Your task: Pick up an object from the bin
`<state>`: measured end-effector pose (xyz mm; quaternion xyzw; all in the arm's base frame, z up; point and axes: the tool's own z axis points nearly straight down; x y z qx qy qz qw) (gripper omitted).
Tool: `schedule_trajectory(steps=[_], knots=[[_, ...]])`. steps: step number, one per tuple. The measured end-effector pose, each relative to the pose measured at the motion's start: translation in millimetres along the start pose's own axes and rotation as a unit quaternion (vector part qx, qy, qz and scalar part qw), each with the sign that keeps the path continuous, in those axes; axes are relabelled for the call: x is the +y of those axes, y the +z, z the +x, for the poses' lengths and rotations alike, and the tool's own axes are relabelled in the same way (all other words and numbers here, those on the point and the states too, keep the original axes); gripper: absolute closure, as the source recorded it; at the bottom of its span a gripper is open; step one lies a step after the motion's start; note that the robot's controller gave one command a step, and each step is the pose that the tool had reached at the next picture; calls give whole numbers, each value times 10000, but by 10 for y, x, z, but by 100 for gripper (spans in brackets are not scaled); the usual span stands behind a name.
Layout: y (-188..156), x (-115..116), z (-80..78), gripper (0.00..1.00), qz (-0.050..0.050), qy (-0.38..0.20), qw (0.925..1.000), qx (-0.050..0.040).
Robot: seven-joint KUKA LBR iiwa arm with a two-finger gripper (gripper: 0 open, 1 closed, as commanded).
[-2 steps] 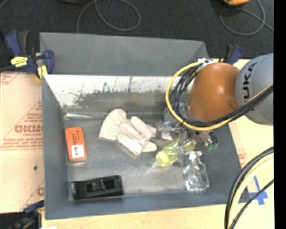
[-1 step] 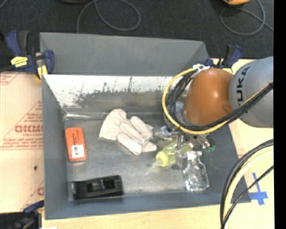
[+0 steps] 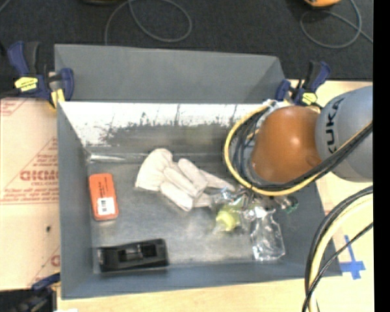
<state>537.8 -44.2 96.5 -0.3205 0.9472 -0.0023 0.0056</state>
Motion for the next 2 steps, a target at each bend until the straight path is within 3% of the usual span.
schedule_trajectory(steps=[1, 2], knots=[[1, 1, 0, 100, -1, 0, 10000, 1], [-1425, 52, 77, 100, 13, 340, 9994, -18]])
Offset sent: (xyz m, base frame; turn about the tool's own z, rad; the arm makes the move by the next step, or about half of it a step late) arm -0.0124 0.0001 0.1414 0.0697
